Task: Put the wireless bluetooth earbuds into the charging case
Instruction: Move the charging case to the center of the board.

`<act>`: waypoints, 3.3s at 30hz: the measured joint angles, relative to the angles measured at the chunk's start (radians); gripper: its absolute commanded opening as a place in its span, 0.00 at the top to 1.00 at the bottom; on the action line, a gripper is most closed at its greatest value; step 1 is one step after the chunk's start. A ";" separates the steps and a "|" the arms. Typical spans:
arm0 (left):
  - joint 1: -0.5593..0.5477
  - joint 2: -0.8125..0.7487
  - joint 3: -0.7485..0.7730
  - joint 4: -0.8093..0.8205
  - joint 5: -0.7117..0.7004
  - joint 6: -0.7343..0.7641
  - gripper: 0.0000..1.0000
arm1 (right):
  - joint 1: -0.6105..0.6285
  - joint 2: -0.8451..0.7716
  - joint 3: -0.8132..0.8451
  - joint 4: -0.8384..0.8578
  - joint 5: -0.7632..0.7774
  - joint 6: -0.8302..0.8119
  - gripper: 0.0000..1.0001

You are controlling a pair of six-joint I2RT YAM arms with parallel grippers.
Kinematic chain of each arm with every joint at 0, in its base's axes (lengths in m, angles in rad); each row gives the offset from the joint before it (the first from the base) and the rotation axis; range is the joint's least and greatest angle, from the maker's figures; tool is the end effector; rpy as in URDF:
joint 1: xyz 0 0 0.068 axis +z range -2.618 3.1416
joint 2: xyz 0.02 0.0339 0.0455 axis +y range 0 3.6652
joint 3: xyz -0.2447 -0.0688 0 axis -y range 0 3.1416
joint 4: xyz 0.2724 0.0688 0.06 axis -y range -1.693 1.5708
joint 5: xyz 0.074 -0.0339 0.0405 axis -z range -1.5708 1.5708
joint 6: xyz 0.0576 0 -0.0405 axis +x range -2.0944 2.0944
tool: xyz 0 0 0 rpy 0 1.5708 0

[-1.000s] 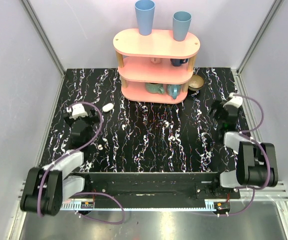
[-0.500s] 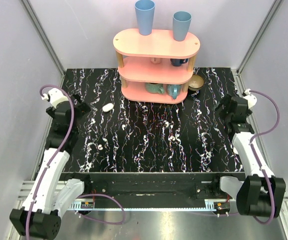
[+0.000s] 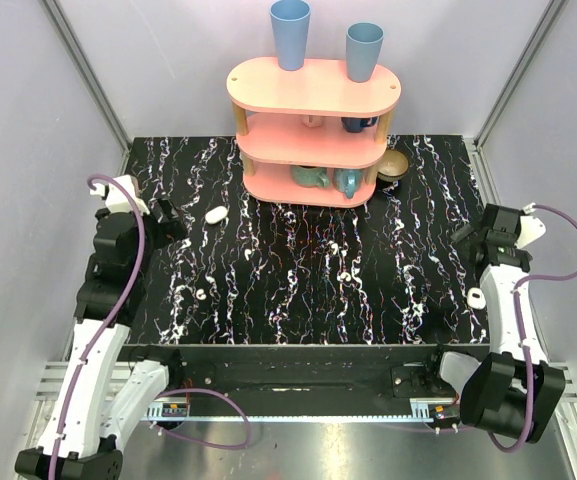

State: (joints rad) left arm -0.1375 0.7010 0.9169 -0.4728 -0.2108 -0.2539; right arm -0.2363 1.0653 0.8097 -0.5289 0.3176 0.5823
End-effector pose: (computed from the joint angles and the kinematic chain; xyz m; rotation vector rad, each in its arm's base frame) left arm 0.2119 -0.0172 0.3552 -0.2536 1.8050 -0.0839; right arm 0.2596 -0.0810 0.2258 1.0599 2.0579 -0.1995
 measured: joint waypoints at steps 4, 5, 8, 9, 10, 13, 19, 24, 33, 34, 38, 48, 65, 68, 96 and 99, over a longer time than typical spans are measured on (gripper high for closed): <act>0.000 -0.009 -0.043 -0.012 0.016 0.001 0.01 | -0.051 0.000 0.001 -0.056 -0.009 0.008 0.00; 0.000 -0.018 -0.049 -0.014 0.021 0.001 0.01 | -0.058 0.002 0.001 -0.068 -0.013 0.012 0.00; 0.000 -0.041 -0.055 -0.016 0.037 0.000 0.01 | -0.068 0.011 0.001 -0.103 -0.010 0.023 0.00; 0.000 -0.048 -0.055 -0.016 0.041 0.000 0.01 | -0.070 0.016 0.001 -0.113 -0.004 0.027 0.00; 0.000 -0.053 -0.055 -0.016 0.044 0.000 0.01 | -0.072 0.021 0.001 -0.126 0.003 0.033 0.00; 0.000 -0.056 -0.055 -0.014 0.050 0.000 0.01 | -0.077 0.025 0.001 -0.155 0.033 0.052 0.00; 0.000 -0.051 -0.056 -0.014 0.057 0.000 0.01 | -0.111 0.035 0.002 -0.179 0.093 0.079 0.00; 0.000 -0.043 -0.056 -0.014 0.061 -0.001 0.01 | -0.188 0.115 0.003 -0.177 0.089 0.094 0.00; 0.000 -0.018 -0.056 -0.015 0.080 -0.001 0.01 | -0.222 0.257 -0.014 -0.097 0.051 0.107 0.00; 0.000 -0.018 -0.056 -0.015 0.081 -0.001 0.01 | -0.222 0.276 -0.014 -0.089 0.045 0.109 0.00; 0.001 -0.017 -0.056 -0.015 0.080 -0.001 0.01 | -0.223 0.343 -0.027 -0.045 0.029 0.119 0.00; 0.015 0.018 -0.056 -0.015 0.095 -0.001 0.01 | -0.223 0.430 -0.032 0.014 0.019 0.103 0.01; 0.033 0.048 -0.056 -0.016 0.133 -0.001 0.01 | -0.223 0.458 -0.016 0.068 -0.063 -0.010 0.00; 0.036 0.060 -0.056 -0.016 0.138 -0.001 0.01 | -0.221 0.477 0.004 0.071 -0.082 -0.020 0.00; 0.049 0.013 -0.056 -0.028 0.155 -0.001 0.01 | -0.167 0.348 -0.092 0.101 -0.292 0.068 0.00; 0.049 0.000 -0.056 -0.028 0.155 -0.001 0.01 | -0.155 0.323 -0.106 0.071 -0.311 0.068 0.00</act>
State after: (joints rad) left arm -0.0883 0.7010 0.8612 -0.5011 -0.0559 -0.2550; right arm -0.3916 1.3884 0.7040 -0.4576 0.0071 0.6498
